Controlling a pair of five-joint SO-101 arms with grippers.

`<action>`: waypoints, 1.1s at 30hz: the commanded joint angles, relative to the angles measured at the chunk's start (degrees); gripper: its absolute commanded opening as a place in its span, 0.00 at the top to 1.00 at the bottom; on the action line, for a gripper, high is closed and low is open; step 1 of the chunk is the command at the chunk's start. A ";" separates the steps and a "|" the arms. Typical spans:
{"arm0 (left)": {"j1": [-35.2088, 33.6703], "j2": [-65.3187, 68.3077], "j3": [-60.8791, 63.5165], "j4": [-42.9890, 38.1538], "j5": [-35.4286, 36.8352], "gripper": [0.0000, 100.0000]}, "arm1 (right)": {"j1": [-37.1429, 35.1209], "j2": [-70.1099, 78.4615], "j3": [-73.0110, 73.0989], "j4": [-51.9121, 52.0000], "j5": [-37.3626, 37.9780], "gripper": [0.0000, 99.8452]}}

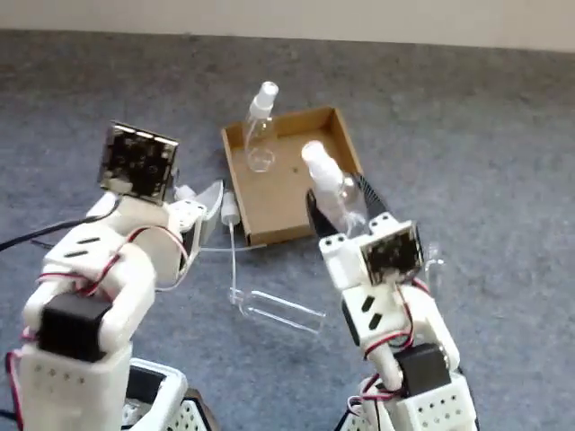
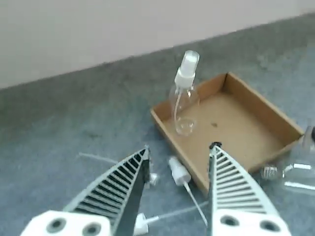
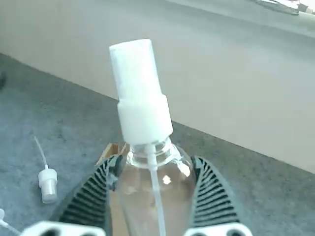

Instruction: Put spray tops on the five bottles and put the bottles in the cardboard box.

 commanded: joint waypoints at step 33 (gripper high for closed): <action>3.47 -28.79 38.20 -15.47 -0.26 0.73 | -22.29 49.10 -41.80 10.86 -18.90 1.00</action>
